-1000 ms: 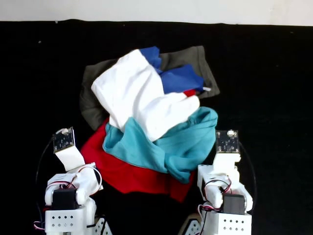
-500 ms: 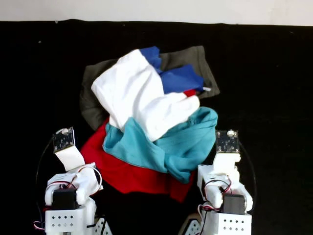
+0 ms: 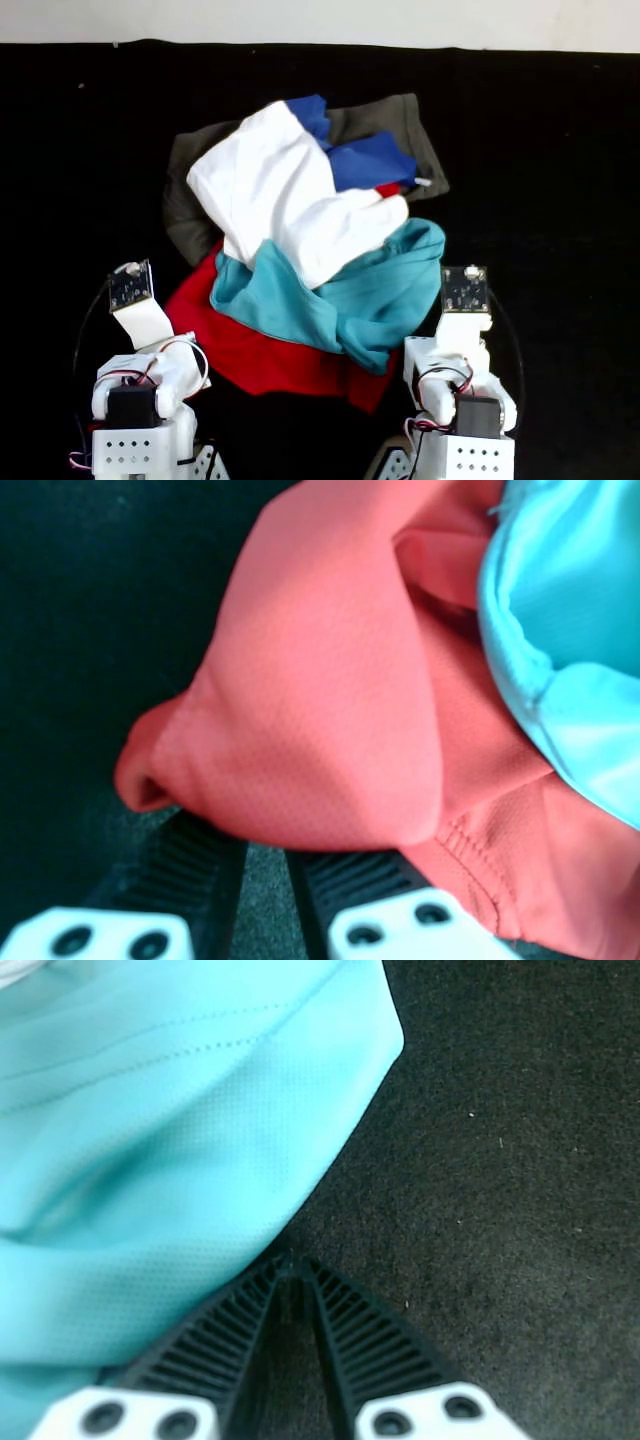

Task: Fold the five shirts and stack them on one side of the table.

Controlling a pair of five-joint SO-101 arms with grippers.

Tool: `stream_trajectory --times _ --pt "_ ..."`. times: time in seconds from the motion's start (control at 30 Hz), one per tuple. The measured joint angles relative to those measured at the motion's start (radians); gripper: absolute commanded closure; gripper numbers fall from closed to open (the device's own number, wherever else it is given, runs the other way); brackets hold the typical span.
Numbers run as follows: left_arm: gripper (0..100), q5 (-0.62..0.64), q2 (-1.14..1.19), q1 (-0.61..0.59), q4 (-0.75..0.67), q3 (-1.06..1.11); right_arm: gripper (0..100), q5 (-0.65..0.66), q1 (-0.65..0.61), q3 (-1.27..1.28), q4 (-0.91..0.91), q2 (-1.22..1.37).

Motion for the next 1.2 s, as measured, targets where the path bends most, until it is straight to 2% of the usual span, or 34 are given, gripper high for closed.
stream_trajectory --times 1.07,1.2 --pt "99 0.000 0.000 0.000 0.000 0.000 99.2 0.000 0.000 0.000 0.000 0.000" --pt "93 -0.028 0.000 0.038 -0.049 0.000 99.2 0.000 0.000 0.000 0.000 0.000"
